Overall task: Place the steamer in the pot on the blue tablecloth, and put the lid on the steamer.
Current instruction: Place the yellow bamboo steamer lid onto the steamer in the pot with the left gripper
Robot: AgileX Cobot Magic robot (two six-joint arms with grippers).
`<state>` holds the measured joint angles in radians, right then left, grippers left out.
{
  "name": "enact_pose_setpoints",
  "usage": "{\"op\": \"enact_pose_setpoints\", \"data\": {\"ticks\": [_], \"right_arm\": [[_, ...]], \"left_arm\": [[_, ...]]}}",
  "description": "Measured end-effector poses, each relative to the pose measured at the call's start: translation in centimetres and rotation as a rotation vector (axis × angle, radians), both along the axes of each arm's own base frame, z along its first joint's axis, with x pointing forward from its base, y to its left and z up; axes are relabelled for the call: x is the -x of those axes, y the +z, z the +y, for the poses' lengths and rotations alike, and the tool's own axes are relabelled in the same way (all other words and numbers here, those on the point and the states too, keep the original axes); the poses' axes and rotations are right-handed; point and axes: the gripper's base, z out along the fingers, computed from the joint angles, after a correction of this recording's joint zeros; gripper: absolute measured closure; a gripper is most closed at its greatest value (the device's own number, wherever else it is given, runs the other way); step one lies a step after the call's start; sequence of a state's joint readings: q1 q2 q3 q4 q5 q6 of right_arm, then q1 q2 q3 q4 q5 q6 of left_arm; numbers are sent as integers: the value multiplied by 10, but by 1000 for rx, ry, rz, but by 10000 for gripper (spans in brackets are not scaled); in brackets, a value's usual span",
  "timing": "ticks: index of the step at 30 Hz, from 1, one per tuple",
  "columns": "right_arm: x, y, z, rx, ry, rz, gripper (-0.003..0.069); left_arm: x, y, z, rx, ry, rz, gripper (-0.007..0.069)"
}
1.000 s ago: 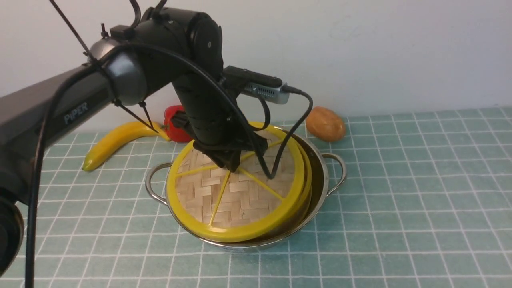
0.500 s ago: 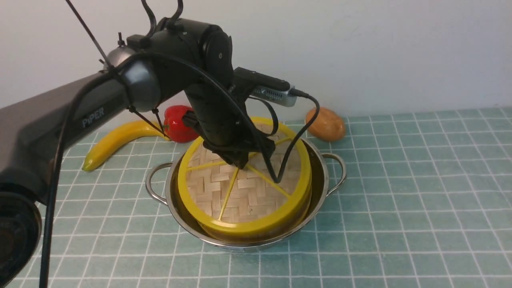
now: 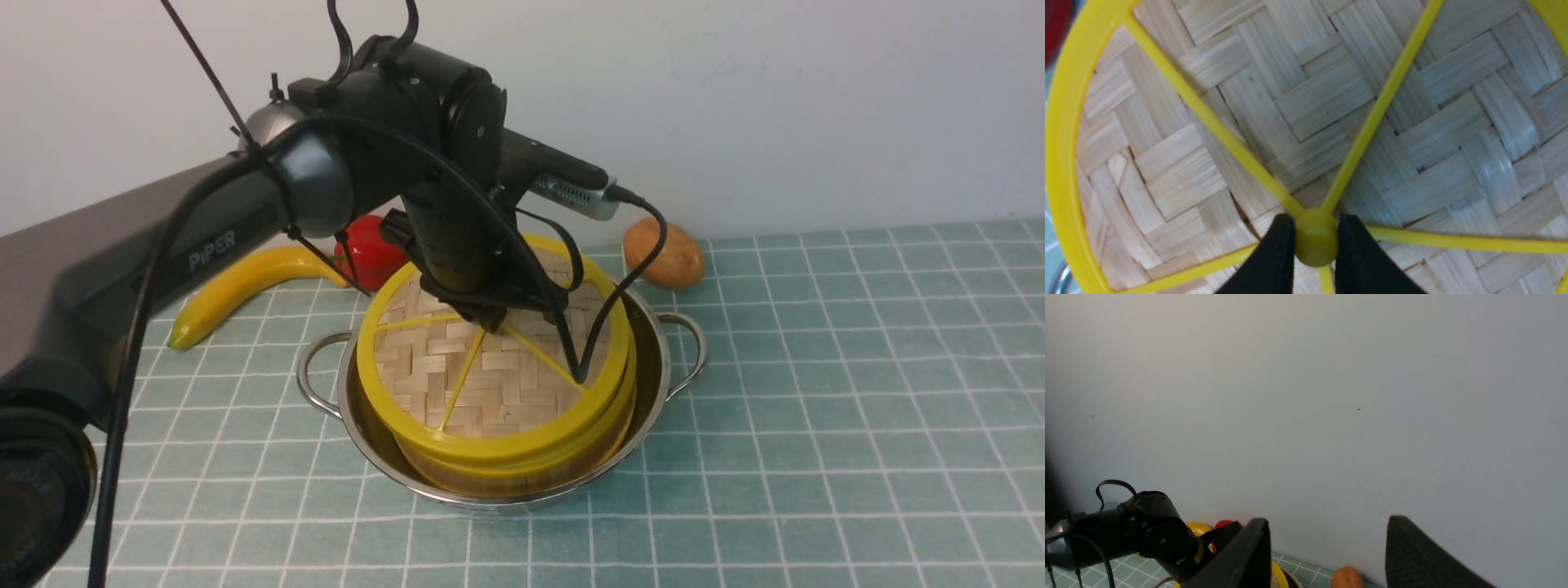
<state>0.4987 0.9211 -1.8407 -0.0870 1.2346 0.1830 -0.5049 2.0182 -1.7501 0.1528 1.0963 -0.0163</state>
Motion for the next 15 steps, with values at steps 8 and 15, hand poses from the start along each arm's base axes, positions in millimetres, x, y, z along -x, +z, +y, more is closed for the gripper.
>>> {"op": "enact_pose_setpoints", "data": {"ticks": [8, 15], "right_arm": [[0, 0, 0, 0, 0, 0, 272], [0, 0, 0, -1, 2, 1, 272]], "left_arm": [[0, 0, -2, 15, -3, 2, 510], [0, 0, -4, 44, -13, -5, 510]]}}
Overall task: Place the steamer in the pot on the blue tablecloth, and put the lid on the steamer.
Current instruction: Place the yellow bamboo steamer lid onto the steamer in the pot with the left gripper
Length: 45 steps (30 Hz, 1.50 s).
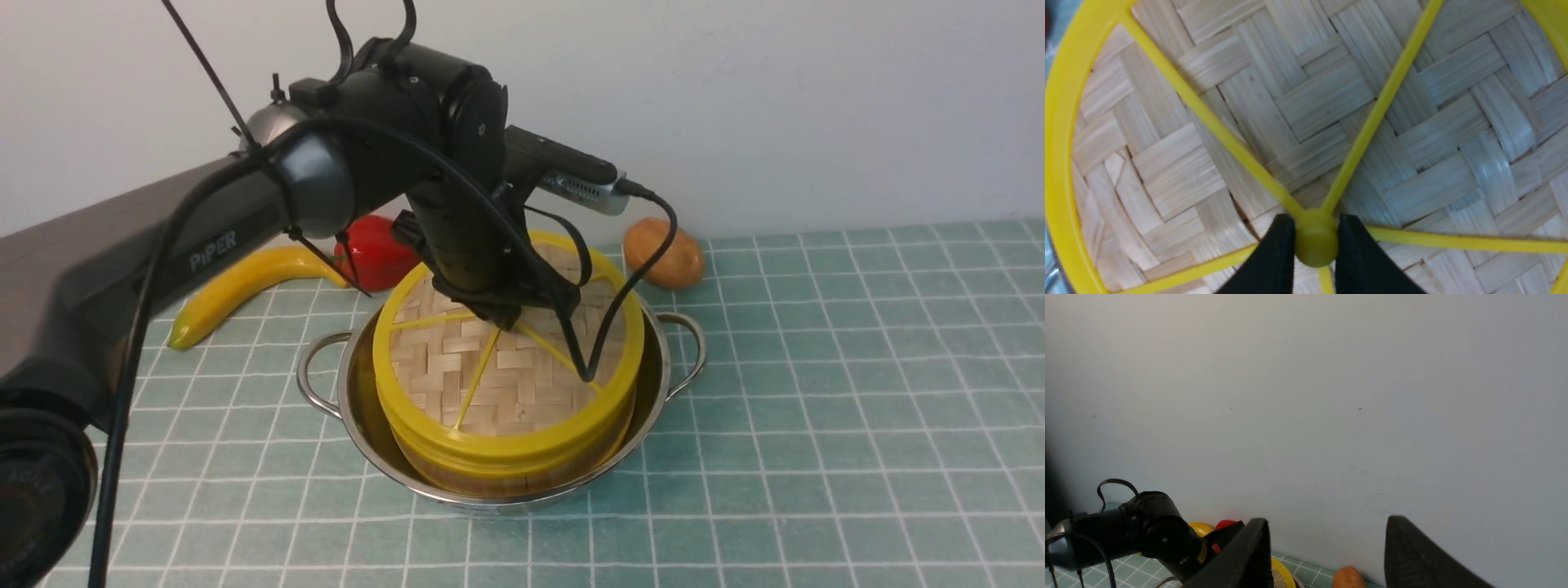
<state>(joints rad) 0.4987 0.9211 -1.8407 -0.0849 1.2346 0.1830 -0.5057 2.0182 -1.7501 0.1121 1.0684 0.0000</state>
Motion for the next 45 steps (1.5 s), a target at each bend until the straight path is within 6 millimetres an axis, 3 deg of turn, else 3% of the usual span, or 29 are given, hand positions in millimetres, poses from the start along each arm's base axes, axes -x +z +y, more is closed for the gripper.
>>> {"op": "enact_pose_setpoints", "data": {"ticks": [9, 15, 27, 31, 34, 37, 40, 42, 43, 45], "right_arm": [[0, 0, 0, 0, 1, 0, 272], [0, 0, 0, 0, 1, 0, 272], [0, 0, 0, 0, 1, 0, 272], [0, 0, 0, 0, 1, 0, 272], [0, 0, 0, -2, 3, 1, 272], [0, 0, 0, -2, 3, 1, 272], [0, 0, 0, 10, 5, -4, 272], [0, 0, 0, 21, 7, -9, 272], [0, 0, 0, 24, 7, -10, 272], [1, -1, -1, 42, 5, -18, 288]], "left_arm": [[-1, -2, 1, -17, -3, -4, 510], [-4, -17, -1, -36, 2, 30, 510], [-5, -16, -1, -35, 3, 28, 510], [-6, -16, -1, -34, -5, 16, 417], [-8, -11, 0, -50, -8, -2, 242], [-9, 7, 1, -60, -4, -30, 83], [-2, 53, 5, -31, 8, -95, -26], [6, 91, 9, 16, 13, -177, -50], [9, 98, 11, 24, 14, -192, -50], [30, 146, 23, 84, 19, -296, -32]]}}
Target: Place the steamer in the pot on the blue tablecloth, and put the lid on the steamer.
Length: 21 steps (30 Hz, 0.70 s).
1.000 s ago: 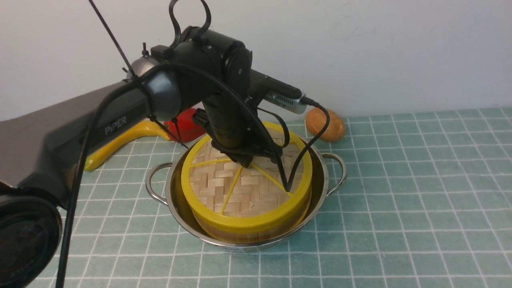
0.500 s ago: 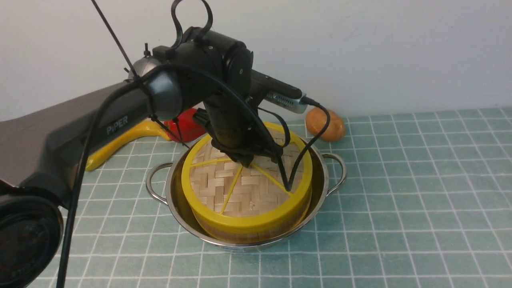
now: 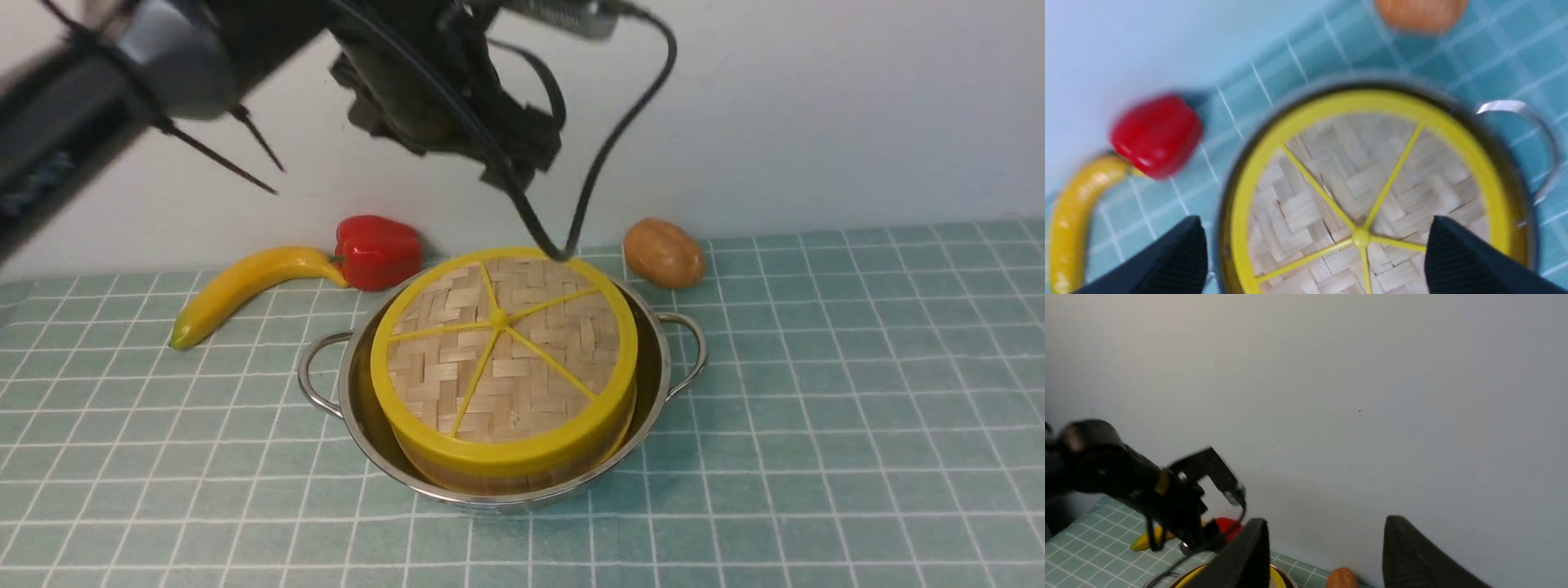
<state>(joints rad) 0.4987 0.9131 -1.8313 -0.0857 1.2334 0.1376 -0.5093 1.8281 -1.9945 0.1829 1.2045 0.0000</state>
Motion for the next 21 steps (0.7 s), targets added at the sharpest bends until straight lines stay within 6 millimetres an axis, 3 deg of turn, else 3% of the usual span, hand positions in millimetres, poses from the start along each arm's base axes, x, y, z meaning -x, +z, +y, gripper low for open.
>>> {"op": "enact_pose_setpoints", "data": {"ticks": [2, 3, 5, 8, 10, 13, 17, 21], "right_arm": [[1, -2, -1, 13, -1, -1, 300], [2, -9, -3, 41, -10, 4, 328], [3, -19, -6, 76, -32, 16, 360], [3, -44, -12, 149, -85, 54, 440], [6, -72, -19, 207, -126, 94, 495], [18, -112, -29, 228, -161, 146, 571], [34, -148, -38, 186, -178, 140, 648], [47, -178, -45, 127, -185, 114, 675]], "left_arm": [[16, 26, 9, 33, 0, -57, 4], [38, 55, 21, 71, 0, -126, 66], [60, 80, 33, 106, 0, -188, 162], [110, 122, 62, 179, 7, -305, 375], [149, 139, 83, 216, 7, -368, 543], [196, 139, 110, 229, 9, -401, 641], [236, 122, 134, 220, 15, -407, 648], [268, 85, 153, 195, 30, -371, 648]]}}
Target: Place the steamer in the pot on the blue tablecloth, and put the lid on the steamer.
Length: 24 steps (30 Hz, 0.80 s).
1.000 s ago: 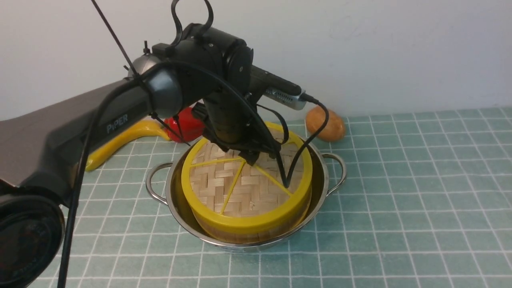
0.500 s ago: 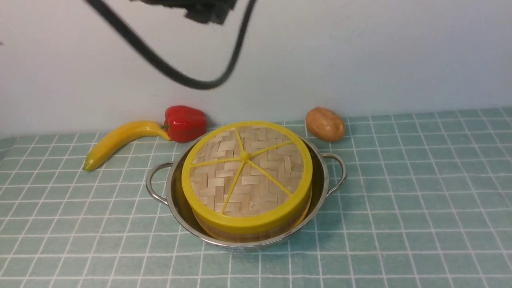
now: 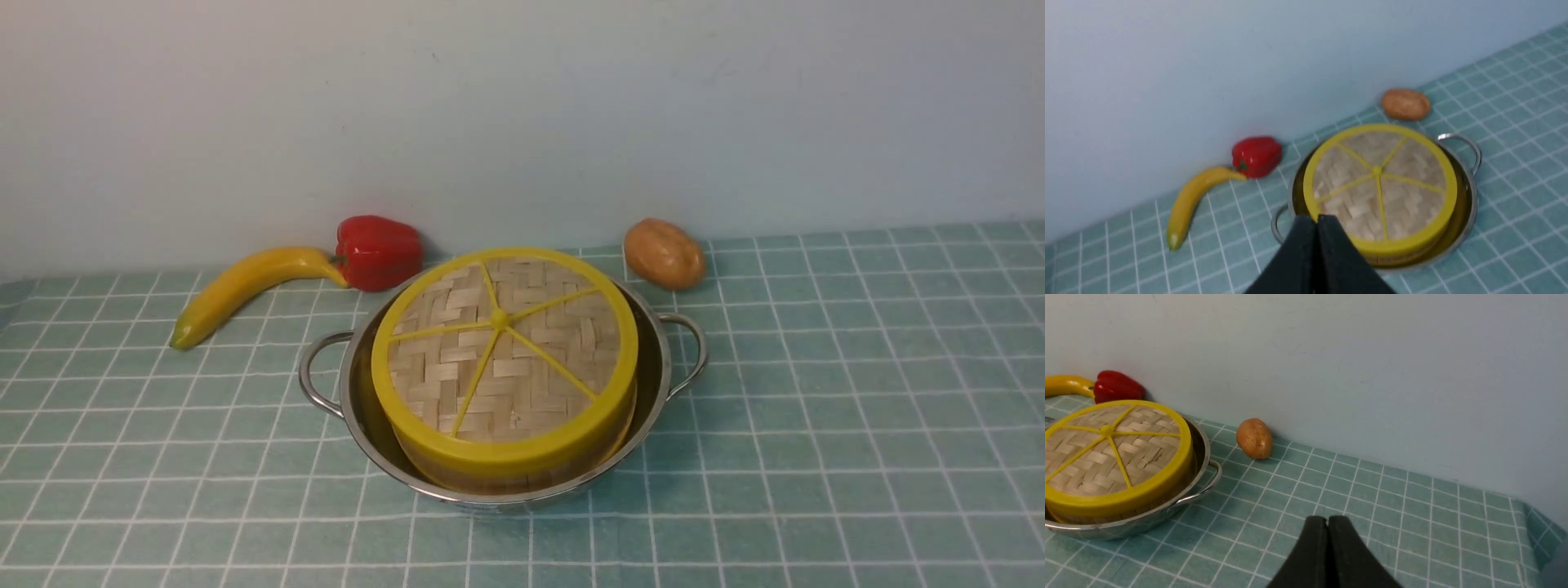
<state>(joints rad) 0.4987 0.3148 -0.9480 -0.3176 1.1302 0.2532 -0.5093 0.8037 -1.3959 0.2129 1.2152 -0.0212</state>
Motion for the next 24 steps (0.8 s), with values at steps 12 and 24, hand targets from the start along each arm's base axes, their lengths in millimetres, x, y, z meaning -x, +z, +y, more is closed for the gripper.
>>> {"op": "enact_pose_setpoints", "data": {"ticks": [12, 24], "right_arm": [[3, -50, 1, -70, -7, 85, 671], [7, -53, 12, -191, 88, 150, 655]], "left_arm": [[54, -128, 27, 81, 38, 92, 646], [63, -136, 28, 138, 9, 74, 641]]}}
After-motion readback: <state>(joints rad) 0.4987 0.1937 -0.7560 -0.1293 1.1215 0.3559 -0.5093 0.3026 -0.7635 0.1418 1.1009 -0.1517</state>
